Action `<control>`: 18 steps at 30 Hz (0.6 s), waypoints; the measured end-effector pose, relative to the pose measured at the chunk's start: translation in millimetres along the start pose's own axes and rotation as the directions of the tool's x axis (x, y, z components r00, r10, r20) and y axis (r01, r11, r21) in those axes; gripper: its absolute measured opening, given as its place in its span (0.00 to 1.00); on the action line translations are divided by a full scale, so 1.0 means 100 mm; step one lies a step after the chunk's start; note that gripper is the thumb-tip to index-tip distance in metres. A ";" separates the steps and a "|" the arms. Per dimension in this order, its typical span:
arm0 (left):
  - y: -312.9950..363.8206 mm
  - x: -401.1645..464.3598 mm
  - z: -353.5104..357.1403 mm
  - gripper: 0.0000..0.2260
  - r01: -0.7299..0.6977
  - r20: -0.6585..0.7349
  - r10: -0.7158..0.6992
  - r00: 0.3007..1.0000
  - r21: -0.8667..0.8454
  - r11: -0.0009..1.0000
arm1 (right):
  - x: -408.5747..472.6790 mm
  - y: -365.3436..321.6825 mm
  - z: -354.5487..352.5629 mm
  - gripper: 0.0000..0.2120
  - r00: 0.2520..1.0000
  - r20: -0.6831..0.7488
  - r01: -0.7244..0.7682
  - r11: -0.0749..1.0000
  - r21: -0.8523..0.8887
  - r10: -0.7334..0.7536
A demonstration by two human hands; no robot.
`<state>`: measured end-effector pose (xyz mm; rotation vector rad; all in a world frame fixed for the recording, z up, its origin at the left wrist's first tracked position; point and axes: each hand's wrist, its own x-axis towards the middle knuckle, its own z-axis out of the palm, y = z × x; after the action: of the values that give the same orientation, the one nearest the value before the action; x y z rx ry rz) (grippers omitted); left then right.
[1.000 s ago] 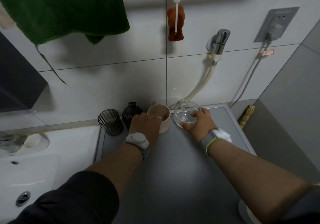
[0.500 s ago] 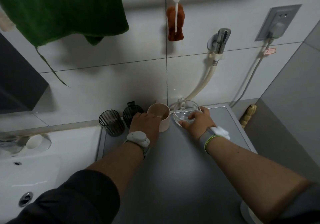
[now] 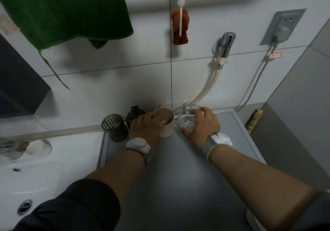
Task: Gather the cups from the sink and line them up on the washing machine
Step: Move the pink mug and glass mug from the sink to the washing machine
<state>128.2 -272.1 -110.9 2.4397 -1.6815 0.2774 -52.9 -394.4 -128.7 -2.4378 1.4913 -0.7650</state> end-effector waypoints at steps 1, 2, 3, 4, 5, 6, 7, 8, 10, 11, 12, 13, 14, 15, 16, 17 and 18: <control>-0.03 0.00 -0.01 0.11 0.027 -0.007 -0.027 1.000 -0.008 1.000 | -0.01 -0.05 -0.02 0.32 0.999 -0.027 0.032 0.999 -0.014 -0.032; -0.05 -0.01 -0.01 0.11 0.052 -0.011 -0.052 0.999 -0.024 0.998 | -0.02 -0.10 -0.04 0.32 0.998 -0.035 0.050 0.998 -0.031 -0.051; -0.09 -0.01 -0.02 0.11 0.076 -0.012 -0.077 0.997 -0.045 0.996 | -0.02 -0.14 -0.05 0.31 0.998 -0.033 0.056 0.997 -0.048 -0.057; -0.12 -0.02 -0.02 0.12 0.096 -0.003 -0.096 0.995 -0.063 0.993 | -0.03 -0.18 -0.06 0.31 0.998 -0.027 0.052 0.997 -0.060 -0.054; -0.15 -0.02 -0.02 0.13 0.109 0.016 -0.108 0.994 -0.075 0.991 | -0.03 -0.20 -0.06 0.29 0.999 -0.014 0.042 0.997 -0.070 -0.043; -0.18 -0.02 -0.02 0.14 0.114 0.044 -0.111 0.993 -0.080 0.990 | -0.03 -0.20 -0.04 0.28 1.000 0.012 0.026 0.996 -0.080 -0.025; -0.22 -0.02 -0.02 0.15 0.116 0.071 -0.111 0.991 -0.080 0.990 | -0.02 -0.18 -0.02 0.26 0.999 0.049 0.004 0.996 -0.087 0.000; -0.25 -0.02 -0.02 0.16 0.121 0.088 -0.113 0.990 -0.083 0.989 | -0.01 -0.16 0.00 0.23 0.996 0.086 -0.022 0.996 -0.091 0.030; -0.29 -0.02 -0.03 0.16 0.123 0.107 -0.113 0.988 -0.095 0.988 | 0.01 -0.05 0.06 0.18 0.989 0.132 -0.061 0.994 -0.086 0.072; -0.30 -0.03 -0.02 0.17 0.120 0.118 -0.108 0.987 -0.099 0.988 | 0.01 0.01 0.09 0.16 0.987 0.143 -0.061 0.994 -0.087 0.073; -0.31 -0.03 -0.03 0.17 0.113 0.128 -0.100 0.987 -0.101 0.988 | 0.02 0.07 0.10 0.15 0.986 0.151 -0.057 0.995 -0.088 0.069; -0.31 -0.02 -0.03 0.17 0.111 0.134 -0.097 0.986 -0.103 0.989 | 0.02 0.12 0.11 0.13 0.985 0.160 -0.052 0.995 -0.087 0.065; -0.31 -0.02 -0.03 0.17 0.112 0.135 -0.097 0.986 -0.105 0.988 | 0.03 0.14 0.12 0.13 0.984 0.169 -0.051 0.995 -0.084 0.064; -0.31 -0.01 -0.03 0.17 0.114 0.138 -0.098 0.985 -0.108 0.988 | 0.04 0.16 0.12 0.13 0.982 0.179 -0.049 0.996 -0.079 0.063; -0.31 -0.01 -0.03 0.17 0.115 0.146 -0.099 0.984 -0.111 0.987 | 0.05 0.17 0.11 0.13 0.980 0.189 -0.046 0.996 -0.076 0.059; -0.31 -0.01 -0.03 0.17 0.114 0.152 -0.096 0.984 -0.113 0.987 | 0.05 0.17 0.11 0.13 0.978 0.199 -0.040 0.996 -0.076 0.054; -0.31 -0.01 -0.02 0.17 0.109 0.154 -0.091 0.984 -0.115 0.987 | 0.05 0.17 0.10 0.14 0.977 0.207 -0.030 0.996 -0.081 0.046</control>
<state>157.0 -259.5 -109.9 2.4967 -1.5728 -0.0213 -59.3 -408.2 -142.6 -2.4480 1.5072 -0.4355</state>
